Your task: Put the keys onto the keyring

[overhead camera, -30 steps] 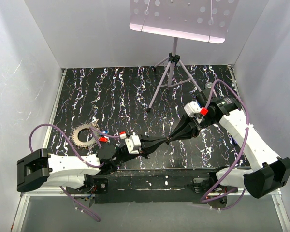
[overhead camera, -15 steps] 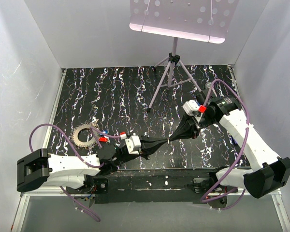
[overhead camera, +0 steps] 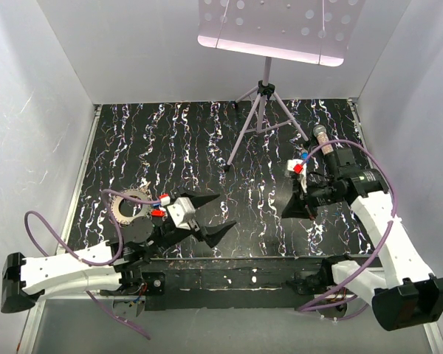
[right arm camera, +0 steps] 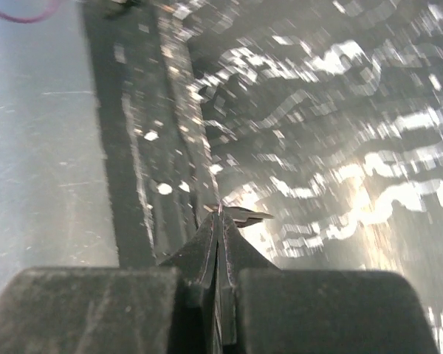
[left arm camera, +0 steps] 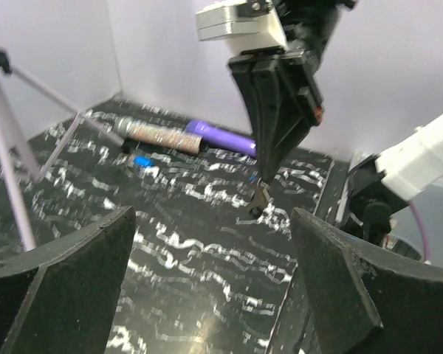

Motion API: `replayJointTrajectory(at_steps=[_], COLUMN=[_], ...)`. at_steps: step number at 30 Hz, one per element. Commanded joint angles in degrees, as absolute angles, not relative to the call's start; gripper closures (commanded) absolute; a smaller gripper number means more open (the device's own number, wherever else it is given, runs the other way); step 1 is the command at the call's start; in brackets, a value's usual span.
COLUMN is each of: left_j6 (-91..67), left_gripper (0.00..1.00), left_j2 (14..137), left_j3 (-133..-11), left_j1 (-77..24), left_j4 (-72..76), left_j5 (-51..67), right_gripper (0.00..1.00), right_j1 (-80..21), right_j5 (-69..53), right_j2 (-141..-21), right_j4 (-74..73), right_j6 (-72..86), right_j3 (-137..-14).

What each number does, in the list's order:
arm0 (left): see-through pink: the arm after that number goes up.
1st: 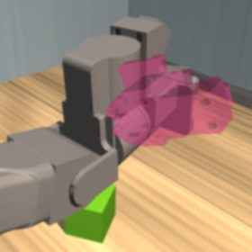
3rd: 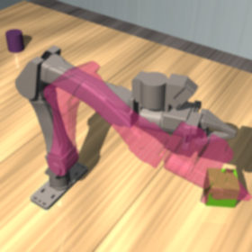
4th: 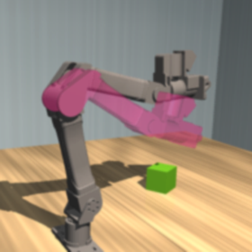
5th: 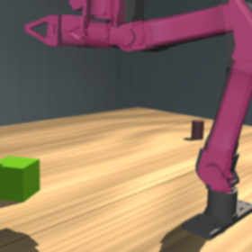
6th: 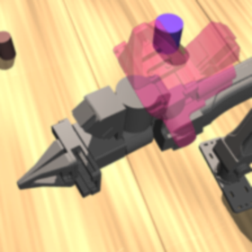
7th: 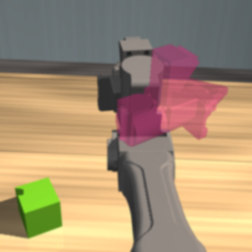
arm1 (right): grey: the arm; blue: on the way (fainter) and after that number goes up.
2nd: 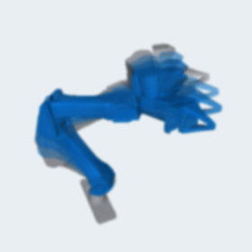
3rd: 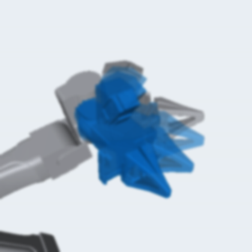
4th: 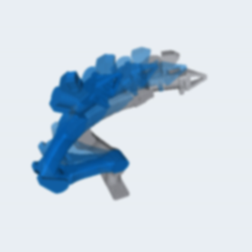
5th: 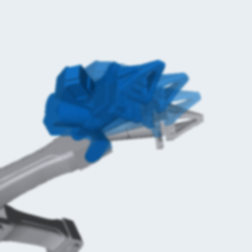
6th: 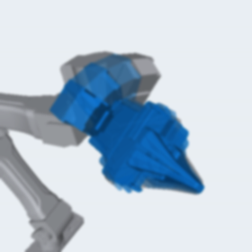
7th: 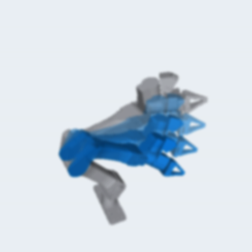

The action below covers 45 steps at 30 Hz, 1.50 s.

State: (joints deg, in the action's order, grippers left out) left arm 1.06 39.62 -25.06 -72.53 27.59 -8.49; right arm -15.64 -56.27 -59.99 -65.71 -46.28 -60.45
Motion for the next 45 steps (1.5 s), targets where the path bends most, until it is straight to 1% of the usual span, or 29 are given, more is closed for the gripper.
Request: replayJointTrajectory(at_steps=[1,5,6,11,14,21,28,37,45], left_j6=[-1.5,-3.5,-3.8,-5.9,-6.3,-6.6,-6.2,-6.5,-6.3], left_gripper=[0.14,0.12,0.11,0.1,0.1,0.09,0.09,0.09,0.09], left_j2=[37.7,37.4,37.4,37.6,37.4,34.9,33.7,32.7,31.5], left_j3=[-29.3,-29.6,-29.4,-29.4,-29.0,-27.9,-27.9,-26.7,-25.9], left_j1=[-72.3,-72.3,-72.3,-72.3,-72.3,-72.3,-72.2,-72.2,-72.3], left_j4=[3.8,1.5,2.0,1.9,1.8,1.1,-1.3,-1.3,-1.8], left_j5=[-16.5,-17.1,-16.8,-15.4,-14.9,-16.3,-17.0,-17.7,-18.4], right_gripper=[0.99,0.99,0.99,0.99,0.99,0.99,0.99,0.99,0.99], right_j1=[-7.5,-0.6,1.2,3.4,3.9,3.9,0.0,-6.4,-8.2], right_j5=[-40.5,-36.0,-33.0,-20.9,-17.1,-16.3,-14.4,-13.4,-12.9], right_j2=[-57.8,-57.5,-57.4,-58.1,-62.7,-75.7,-86.1,-95.4,-98.5], right_j4=[-66.1,-68.5,-67.7,-64.6,-65.1,-60.5,-54.1,-50.5,-49.6], right_j6=[-41.6,-43.9,-43.7,-45.6,-47.0,-42.5,-36.9,-32.7,-31.6], right_j3=[-56.8,-53.8,-52.9,-49.8,-49.8,-51.2,-56.2,-61.6,-64.1])
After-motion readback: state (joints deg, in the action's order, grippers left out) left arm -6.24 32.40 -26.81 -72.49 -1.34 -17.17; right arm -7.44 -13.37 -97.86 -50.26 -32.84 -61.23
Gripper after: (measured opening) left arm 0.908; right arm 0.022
